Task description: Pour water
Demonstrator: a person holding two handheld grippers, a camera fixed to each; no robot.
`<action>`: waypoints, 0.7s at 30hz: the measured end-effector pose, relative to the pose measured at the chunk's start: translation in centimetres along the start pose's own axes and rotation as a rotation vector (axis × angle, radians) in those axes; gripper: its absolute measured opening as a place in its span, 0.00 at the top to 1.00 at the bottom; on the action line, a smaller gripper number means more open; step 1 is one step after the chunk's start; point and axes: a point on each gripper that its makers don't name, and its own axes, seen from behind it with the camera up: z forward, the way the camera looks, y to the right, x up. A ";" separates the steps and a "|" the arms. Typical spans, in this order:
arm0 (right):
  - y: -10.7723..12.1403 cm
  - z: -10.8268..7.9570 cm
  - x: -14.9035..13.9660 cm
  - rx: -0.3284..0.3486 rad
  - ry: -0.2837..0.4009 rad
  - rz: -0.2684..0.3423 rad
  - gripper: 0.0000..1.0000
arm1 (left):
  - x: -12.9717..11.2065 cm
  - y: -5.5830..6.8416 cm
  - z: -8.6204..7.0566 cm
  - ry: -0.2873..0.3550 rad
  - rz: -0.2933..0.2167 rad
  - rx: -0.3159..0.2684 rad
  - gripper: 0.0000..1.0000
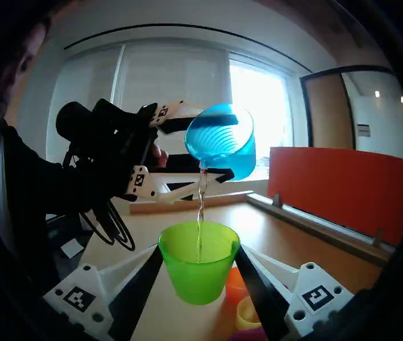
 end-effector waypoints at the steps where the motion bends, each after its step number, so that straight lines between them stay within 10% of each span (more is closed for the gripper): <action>1: 0.0 0.0 0.0 0.000 -0.001 0.001 0.10 | 0.0 0.0 0.0 0.000 0.002 0.001 0.18; 21: 0.0 -0.2 -0.1 -0.001 0.001 -0.005 0.10 | 0.3 -0.2 0.3 0.003 0.052 0.005 0.18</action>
